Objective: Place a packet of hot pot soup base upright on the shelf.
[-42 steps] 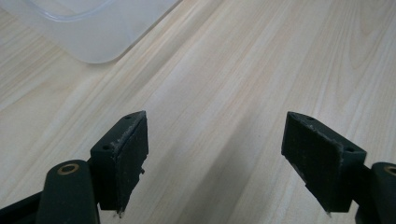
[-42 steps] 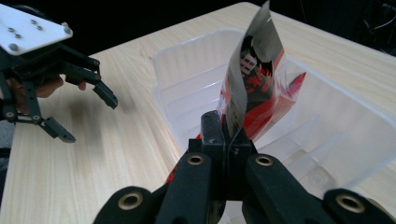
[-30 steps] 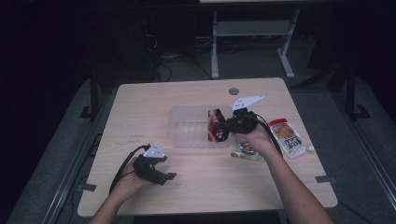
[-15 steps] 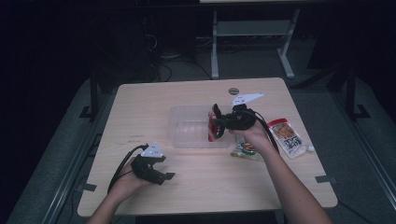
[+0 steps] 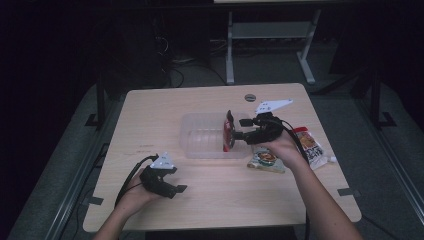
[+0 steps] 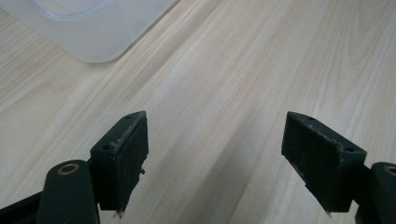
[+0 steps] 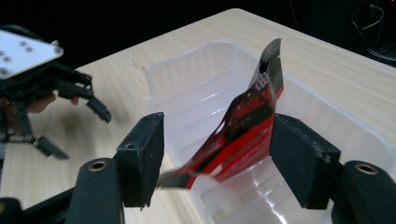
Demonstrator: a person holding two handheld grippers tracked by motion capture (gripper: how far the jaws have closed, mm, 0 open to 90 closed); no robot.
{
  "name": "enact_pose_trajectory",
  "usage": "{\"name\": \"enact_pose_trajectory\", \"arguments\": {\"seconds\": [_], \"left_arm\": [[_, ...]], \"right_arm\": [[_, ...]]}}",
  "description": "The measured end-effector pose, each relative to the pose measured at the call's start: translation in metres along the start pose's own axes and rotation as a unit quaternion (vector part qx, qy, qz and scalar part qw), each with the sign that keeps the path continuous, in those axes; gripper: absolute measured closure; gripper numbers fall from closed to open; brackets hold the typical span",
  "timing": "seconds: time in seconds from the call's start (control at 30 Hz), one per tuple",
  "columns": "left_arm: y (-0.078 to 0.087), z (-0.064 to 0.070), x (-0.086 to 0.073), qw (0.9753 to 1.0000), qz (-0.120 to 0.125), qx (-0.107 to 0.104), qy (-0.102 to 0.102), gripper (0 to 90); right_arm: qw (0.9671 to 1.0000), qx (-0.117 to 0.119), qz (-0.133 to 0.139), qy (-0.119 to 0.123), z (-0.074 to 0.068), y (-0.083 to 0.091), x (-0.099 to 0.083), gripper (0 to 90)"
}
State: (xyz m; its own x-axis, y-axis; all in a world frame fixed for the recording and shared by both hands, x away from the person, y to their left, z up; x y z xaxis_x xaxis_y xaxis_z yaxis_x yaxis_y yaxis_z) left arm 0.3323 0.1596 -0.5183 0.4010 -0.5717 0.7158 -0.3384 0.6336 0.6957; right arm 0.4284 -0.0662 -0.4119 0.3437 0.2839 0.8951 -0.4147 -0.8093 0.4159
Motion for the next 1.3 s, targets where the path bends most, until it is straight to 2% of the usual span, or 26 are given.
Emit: {"name": "enact_pose_trajectory", "arguments": {"seconds": [0.2,0.27,0.37,0.43,0.47,0.5,0.53,0.57,0.6,0.7,0.83,1.03,1.13,1.27,1.3], "left_arm": [[0.0,-0.001,-0.001,1.0,0.002,-0.001,-0.001,22.4],[-0.001,-0.001,-0.001,1.0,0.003,-0.001,0.001,22.4],[-0.001,-0.001,-0.001,1.0,-0.001,-0.001,-0.001,22.5],[-0.002,0.0,-0.001,1.0,-0.001,-0.003,-0.001,22.5],[-0.002,0.001,0.0,1.0,0.003,-0.004,0.0,22.5],[-0.003,0.002,-0.001,1.0,0.003,-0.005,0.006,23.1],[-0.003,0.002,-0.001,1.0,0.002,-0.005,0.002,23.1],[-0.003,0.001,-0.002,1.0,-0.002,-0.006,-0.002,23.2],[-0.003,0.001,-0.003,0.9999,-0.006,-0.007,-0.005,23.3],[-0.003,0.003,-0.004,0.9999,-0.007,-0.009,0.0,23.4],[-0.004,0.005,-0.004,0.9999,-0.007,-0.012,-0.003,23.5],[-0.006,0.006,-0.005,0.9998,-0.012,-0.013,-0.011,23.5],[-0.007,0.007,-0.004,0.9998,-0.012,-0.015,-0.01,23.5],[-0.008,0.009,-0.004,0.9997,-0.014,-0.016,-0.01,23.7],[-0.008,0.009,-0.004,0.9997,-0.015,-0.016,-0.013,23.7]], "right_arm": [[0.9995,0.001,-0.025,0.021,-0.01,0.014,-0.019,30.6],[0.9992,0.014,-0.03,0.022,-0.017,0.017,-0.026,30.7],[0.9986,0.018,-0.039,0.03,-0.024,0.017,-0.036,31.8],[0.9982,0.021,-0.047,0.031,-0.027,0.015,-0.043,33.3],[0.9977,0.025,-0.053,0.033,-0.029,0.014,-0.047,35.4],[0.9973,0.03,-0.056,0.039,-0.032,0.011,-0.05,41.1],[0.9973,0.03,-0.056,0.039,-0.032,0.011,-0.05,41.1],[0.997,0.035,-0.059,0.037,-0.034,0.008,-0.052,48.4],[0.9966,0.038,-0.061,0.039,-0.035,0.006,-0.054,51.7],[0.996,0.045,-0.067,0.039,-0.037,0.002,-0.059,48.6],[0.9961,0.025,-0.078,0.035,-0.028,0.006,-0.066,44.1],[0.9972,0.012,-0.068,0.027,-0.023,0.02,-0.072,45.9],[0.9975,0.003,-0.067,0.023,-0.019,0.03,-0.075,50.6],[0.9976,-0.007,-0.065,0.025,-0.01,0.039,-0.075,63.3],[0.9974,-0.015,-0.064,0.03,-0.006,0.043,-0.075,69.2]]}}
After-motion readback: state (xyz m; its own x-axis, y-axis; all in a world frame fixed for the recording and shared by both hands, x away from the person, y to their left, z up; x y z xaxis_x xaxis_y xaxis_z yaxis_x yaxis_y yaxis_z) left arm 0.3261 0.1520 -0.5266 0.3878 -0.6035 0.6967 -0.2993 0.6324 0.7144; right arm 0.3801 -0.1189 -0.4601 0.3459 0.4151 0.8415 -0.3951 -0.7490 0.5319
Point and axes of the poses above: each handheld gripper's, and its own axes: y roughly backward along the jaws, x roughly out of its top, z roughly to its right, the point moved 10 cm from there along -y, roughly forward along the jaws, and after that the axes turned 5 degrees about z, right-handed, at the moved point
